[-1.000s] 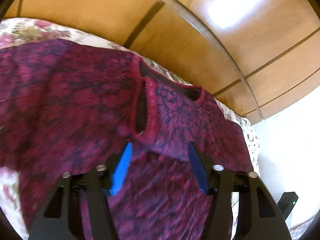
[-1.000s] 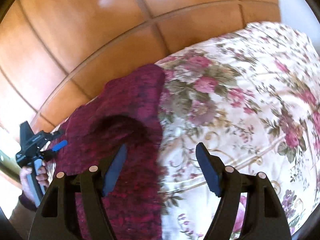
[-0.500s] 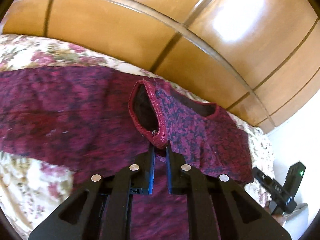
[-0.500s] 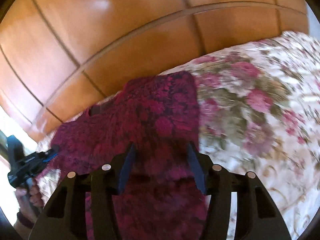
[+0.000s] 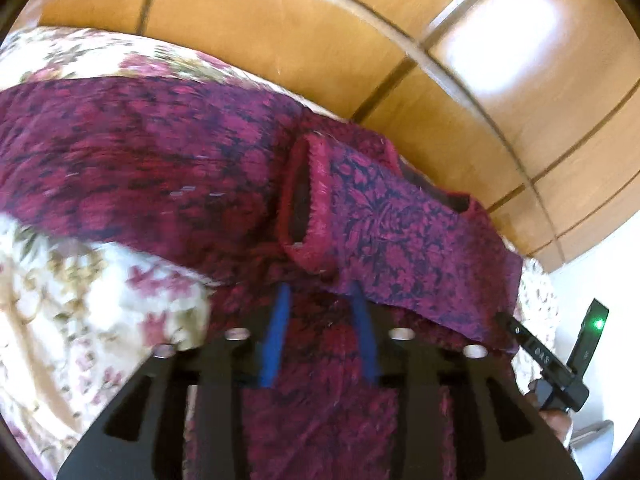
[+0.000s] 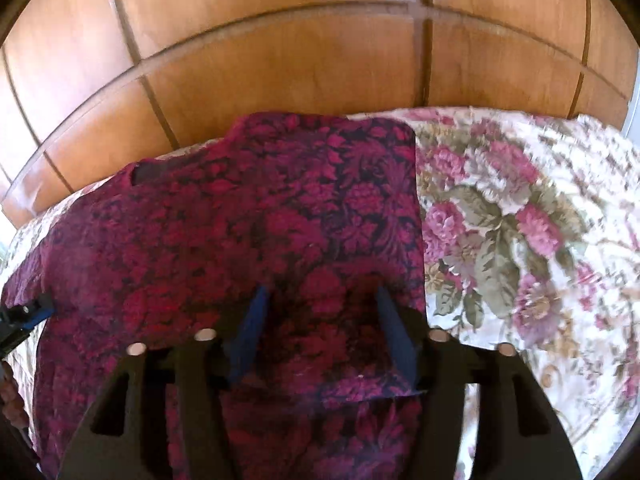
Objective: Fold small clothes
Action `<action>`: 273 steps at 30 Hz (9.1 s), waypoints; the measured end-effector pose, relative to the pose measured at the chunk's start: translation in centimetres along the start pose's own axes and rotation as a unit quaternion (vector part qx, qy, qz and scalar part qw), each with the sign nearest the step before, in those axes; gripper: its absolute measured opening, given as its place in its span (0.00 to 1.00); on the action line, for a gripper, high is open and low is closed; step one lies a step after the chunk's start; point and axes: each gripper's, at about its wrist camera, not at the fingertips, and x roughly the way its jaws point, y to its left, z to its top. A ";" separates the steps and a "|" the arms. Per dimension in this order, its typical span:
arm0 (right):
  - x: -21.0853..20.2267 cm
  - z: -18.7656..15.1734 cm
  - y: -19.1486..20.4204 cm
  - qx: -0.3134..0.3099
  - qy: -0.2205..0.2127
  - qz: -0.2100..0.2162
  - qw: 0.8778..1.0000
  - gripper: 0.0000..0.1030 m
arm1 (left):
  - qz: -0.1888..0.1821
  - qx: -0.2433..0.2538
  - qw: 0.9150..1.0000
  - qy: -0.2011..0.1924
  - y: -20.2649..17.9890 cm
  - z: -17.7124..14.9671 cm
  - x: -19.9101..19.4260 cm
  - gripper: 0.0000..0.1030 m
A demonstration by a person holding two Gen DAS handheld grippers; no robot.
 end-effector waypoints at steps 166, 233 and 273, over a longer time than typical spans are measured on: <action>-1.1 1.8 -2.5 0.095 -0.049 0.018 0.994 0.09 | 0.059 0.148 0.987 -0.031 -4.3 -11.6 -3.8 0.81; 4.3 -2.5 3.8 -0.070 -0.064 -0.025 0.995 0.75 | 0.144 0.206 0.967 -0.054 -7.3 0.8 3.7 0.32; -3.3 -11.9 0.1 -0.032 0.030 -0.033 0.998 0.97 | 0.144 0.148 0.973 -0.101 -5.4 -9.1 -10.5 0.64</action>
